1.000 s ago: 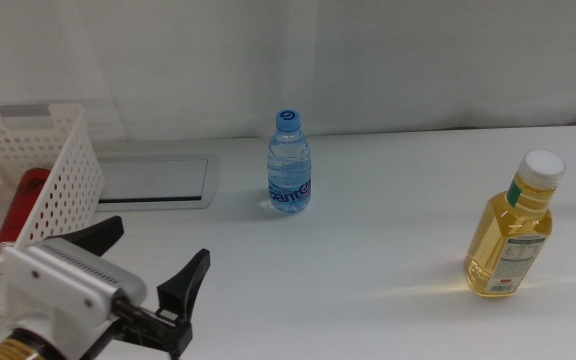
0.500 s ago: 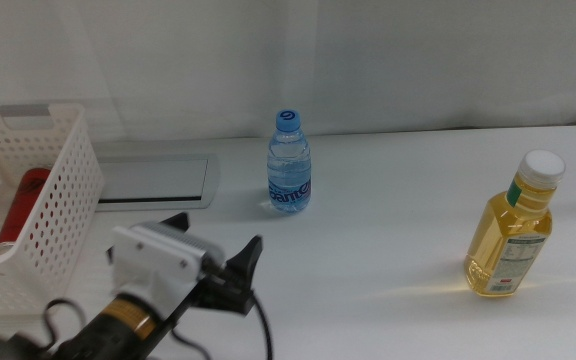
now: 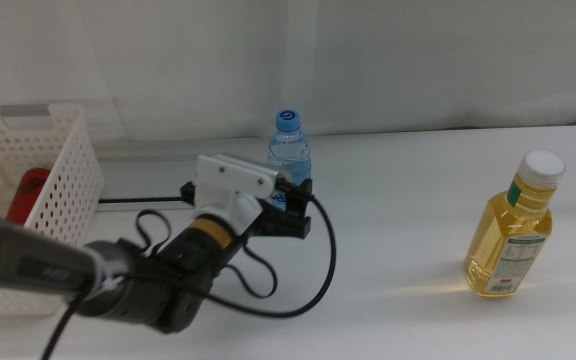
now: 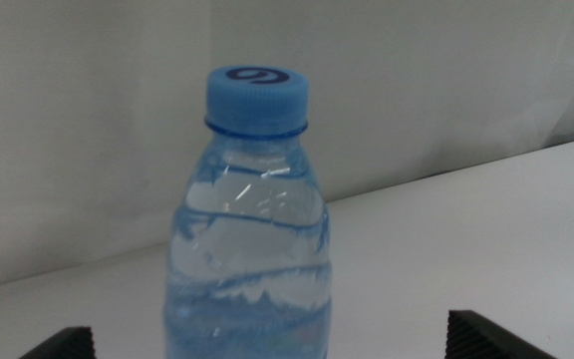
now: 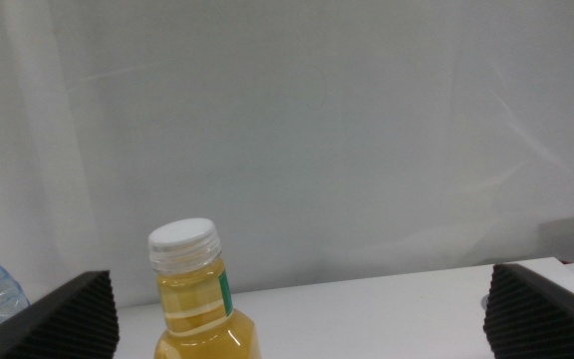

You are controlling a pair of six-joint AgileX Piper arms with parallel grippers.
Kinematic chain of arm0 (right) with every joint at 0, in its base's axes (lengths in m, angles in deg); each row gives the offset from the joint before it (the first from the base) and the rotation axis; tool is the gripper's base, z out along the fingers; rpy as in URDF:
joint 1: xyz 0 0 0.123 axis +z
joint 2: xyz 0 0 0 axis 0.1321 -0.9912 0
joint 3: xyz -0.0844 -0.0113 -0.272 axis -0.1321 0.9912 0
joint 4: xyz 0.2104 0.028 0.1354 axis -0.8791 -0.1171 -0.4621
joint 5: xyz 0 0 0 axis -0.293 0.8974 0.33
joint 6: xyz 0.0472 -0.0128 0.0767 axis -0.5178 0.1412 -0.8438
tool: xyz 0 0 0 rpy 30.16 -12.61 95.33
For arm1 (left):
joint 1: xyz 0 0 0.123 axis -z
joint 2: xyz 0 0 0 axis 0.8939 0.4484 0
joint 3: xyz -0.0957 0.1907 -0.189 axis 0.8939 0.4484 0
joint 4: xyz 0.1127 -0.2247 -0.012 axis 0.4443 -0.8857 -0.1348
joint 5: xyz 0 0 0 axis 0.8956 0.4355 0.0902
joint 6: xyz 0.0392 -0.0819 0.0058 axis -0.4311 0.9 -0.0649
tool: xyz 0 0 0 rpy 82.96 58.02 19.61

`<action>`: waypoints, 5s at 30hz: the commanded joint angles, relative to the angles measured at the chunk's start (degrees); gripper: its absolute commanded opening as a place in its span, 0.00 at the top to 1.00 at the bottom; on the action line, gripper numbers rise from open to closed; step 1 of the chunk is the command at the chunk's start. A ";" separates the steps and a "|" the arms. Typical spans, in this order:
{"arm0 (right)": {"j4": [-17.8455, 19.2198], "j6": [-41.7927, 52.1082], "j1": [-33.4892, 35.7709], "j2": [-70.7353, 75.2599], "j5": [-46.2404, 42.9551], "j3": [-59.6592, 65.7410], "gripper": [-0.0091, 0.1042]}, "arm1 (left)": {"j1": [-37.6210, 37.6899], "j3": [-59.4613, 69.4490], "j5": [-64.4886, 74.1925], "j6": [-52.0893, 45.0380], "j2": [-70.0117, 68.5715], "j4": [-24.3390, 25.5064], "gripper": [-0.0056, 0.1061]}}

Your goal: Use arms to grab the bottles and put them into the dustbin to the left of the table.

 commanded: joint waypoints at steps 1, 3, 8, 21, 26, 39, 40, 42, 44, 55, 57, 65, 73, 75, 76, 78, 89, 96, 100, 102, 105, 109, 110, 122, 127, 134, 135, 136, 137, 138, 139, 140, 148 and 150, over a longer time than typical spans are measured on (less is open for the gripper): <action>0.09 0.41 -0.36 1.77 -0.04 2.33 0.01 | 0.39 -3.91 1.50 0.30 2.83 0.05 0.13; 0.09 0.41 -0.36 1.77 -0.04 2.33 0.01 | 0.39 -6.27 1.79 0.60 4.98 0.05 0.13; 0.09 0.41 -0.36 1.77 -0.04 2.33 0.01 | 0.31 -11.53 1.79 2.59 9.77 -0.27 0.13; 0.09 0.41 -0.36 1.77 -0.04 2.33 0.01 | -0.21 -19.47 5.61 2.36 15.32 -6.12 0.14; 0.09 0.41 -0.36 1.77 -0.26 2.33 0.01 | -0.21 -21.03 9.91 2.36 15.68 -6.12 0.37; 0.09 0.41 -0.36 1.77 -0.26 2.33 0.01 | -0.93 -21.79 14.83 -2.10 8.54 -6.12 0.98; 0.09 0.41 -0.36 1.77 -0.26 2.33 0.01 | -1.35 -21.79 15.87 -2.93 6.70 -6.24 0.98; 0.09 0.41 -0.36 1.77 -0.26 2.33 0.01 | -2.08 -21.79 18.44 -4.08 3.02 -6.36 0.98; 0.09 0.41 -0.36 1.77 -0.26 2.33 0.01 | -3.37 -21.79 22.11 -5.45 -1.39 -6.47 0.98; 0.09 0.41 -0.36 1.77 -0.50 2.33 0.01 | -14.94 -21.79 49.08 -14.07 -26.55 -6.47 0.98; 0.09 0.41 -0.36 1.77 -0.50 2.33 0.01 | -18.03 -21.79 54.69 -14.07 -30.23 -6.47 0.98; 0.09 0.41 -0.36 1.77 -0.50 2.33 0.01 | -33.81 -24.56 80.93 -10.23 -37.85 -5.91 0.98; -0.87 0.41 -0.36 1.77 -0.62 2.33 0.01 | -42.27 -27.72 90.49 0.16 -34.22 6.11 0.98; -0.87 0.41 -0.36 1.77 -0.62 2.33 0.01 | -42.62 -27.72 90.88 0.05 -31.29 6.11 0.98; -0.87 0.41 -0.36 1.77 -0.62 2.33 0.01 | -42.62 -27.83 91.45 -0.05 -29.95 6.11 0.98; -0.87 0.41 -0.36 1.77 -0.62 2.33 0.01 | -42.62 -27.85 92.46 -0.05 -27.39 6.11 0.98; -0.87 0.41 -0.36 1.77 -0.62 2.33 0.01 | -42.62 -27.85 90.42 -0.05 -15.67 6.11 0.98; -0.87 0.41 -0.36 1.77 -0.51 2.33 0.01 | -42.62 -27.85 88.98 0.43 -10.69 6.02 0.98; -0.87 0.41 -0.36 1.77 -0.62 2.33 0.01 | -42.62 -27.85 88.12 0.43 -9.73 6.02 0.98; -0.87 0.41 -0.36 1.77 -0.75 2.33 0.01 | -42.62 -27.85 87.84 0.43 -9.69 6.02 0.98; -0.87 0.41 -0.36 1.77 -0.75 2.33 0.01 | -42.62 -27.85 86.67 1.63 -9.69 6.02 0.95; -0.87 0.41 -0.36 1.77 -0.75 2.33 0.01 | -42.62 -27.85 85.76 1.89 -9.69 6.02 0.76; -0.87 0.41 -0.36 1.77 -0.75 2.33 0.01 | -42.62 -27.85 85.46 1.89 -9.69 6.02 0.68; -0.87 0.41 -0.36 1.77 -0.75 2.33 0.01 | -42.62 -27.98 85.46 3.07 -10.55 5.65 0.12; -0.87 0.41 -0.36 1.77 -0.75 2.33 0.01 | -42.52 -27.97 83.32 3.07 -15.10 5.65 0.12; -0.87 0.41 -0.36 1.77 -0.75 2.33 0.01 | -42.52 -27.97 82.69 3.07 -26.79 5.39 0.12; -0.87 0.41 -0.36 1.77 -0.75 2.33 0.01 | -42.52 -27.97 83.07 2.85 -28.91 4.40 0.12; -0.87 0.41 -0.36 1.77 -0.75 2.33 0.01 | -42.52 -27.97 83.37 2.62 -31.03 3.95 0.12; -0.87 0.41 -0.36 1.77 -0.75 2.33 0.01 | -42.41 -27.97 83.82 2.51 -32.74 3.58 0.12; -0.87 0.41 -0.36 1.77 -0.75 2.33 0.01 | -42.27 -27.97 84.42 1.83 -34.80 2.69 0.12; -0.87 0.41 -0.36 1.77 -0.75 2.33 0.01 | -41.82 -27.97 84.99 0.82 -36.76 2.09 0.12; -0.87 0.41 -0.36 1.77 -0.75 2.33 0.01 | -41.43 -27.97 85.62 -0.14 -38.30 1.84 0.12; -0.76 0.41 -0.36 1.77 -0.97 2.33 0.01 | -31.11 -25.40 88.69 -2.06 -51.97 1.05 0.12; -1.29 0.14 -0.36 1.77 -0.97 2.33 0.01 | -27.08 -23.41 88.69 -2.17 -54.72 1.05 0.12</action>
